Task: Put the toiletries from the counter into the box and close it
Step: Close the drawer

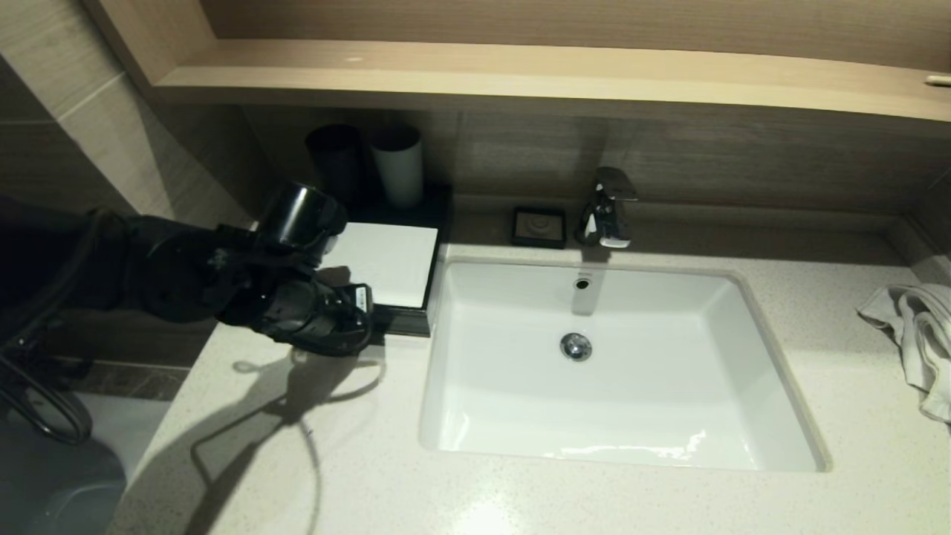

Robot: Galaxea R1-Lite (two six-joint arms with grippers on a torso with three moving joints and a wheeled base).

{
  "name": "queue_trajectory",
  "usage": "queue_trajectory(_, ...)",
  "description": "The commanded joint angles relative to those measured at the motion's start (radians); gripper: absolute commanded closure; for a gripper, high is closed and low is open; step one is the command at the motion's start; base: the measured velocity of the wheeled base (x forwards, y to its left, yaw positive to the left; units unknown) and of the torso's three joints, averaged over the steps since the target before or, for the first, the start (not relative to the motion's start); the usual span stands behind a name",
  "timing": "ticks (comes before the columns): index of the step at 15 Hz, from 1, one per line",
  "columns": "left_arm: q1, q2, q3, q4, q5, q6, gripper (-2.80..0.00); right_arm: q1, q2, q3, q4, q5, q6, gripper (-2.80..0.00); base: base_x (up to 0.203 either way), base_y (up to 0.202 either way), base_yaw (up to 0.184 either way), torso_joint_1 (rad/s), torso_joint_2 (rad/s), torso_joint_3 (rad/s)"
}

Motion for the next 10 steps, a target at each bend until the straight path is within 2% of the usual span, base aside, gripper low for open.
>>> queue_trajectory(1,-0.001,-0.064,0.061,0.01,0.002,-0.001,0.0,-0.001,0.0,0.0,0.0,0.0,-0.001,0.0,0.0,0.0,0.0,0.0,0.0,0.0)
queue_trajectory(10,-0.001,-0.307,0.257,0.002,0.003,0.012,0.0,0.0,0.0,0.0,0.0,0.0,-0.001,0.0,0.0,0.0,0.0,0.0,0.0,0.0)
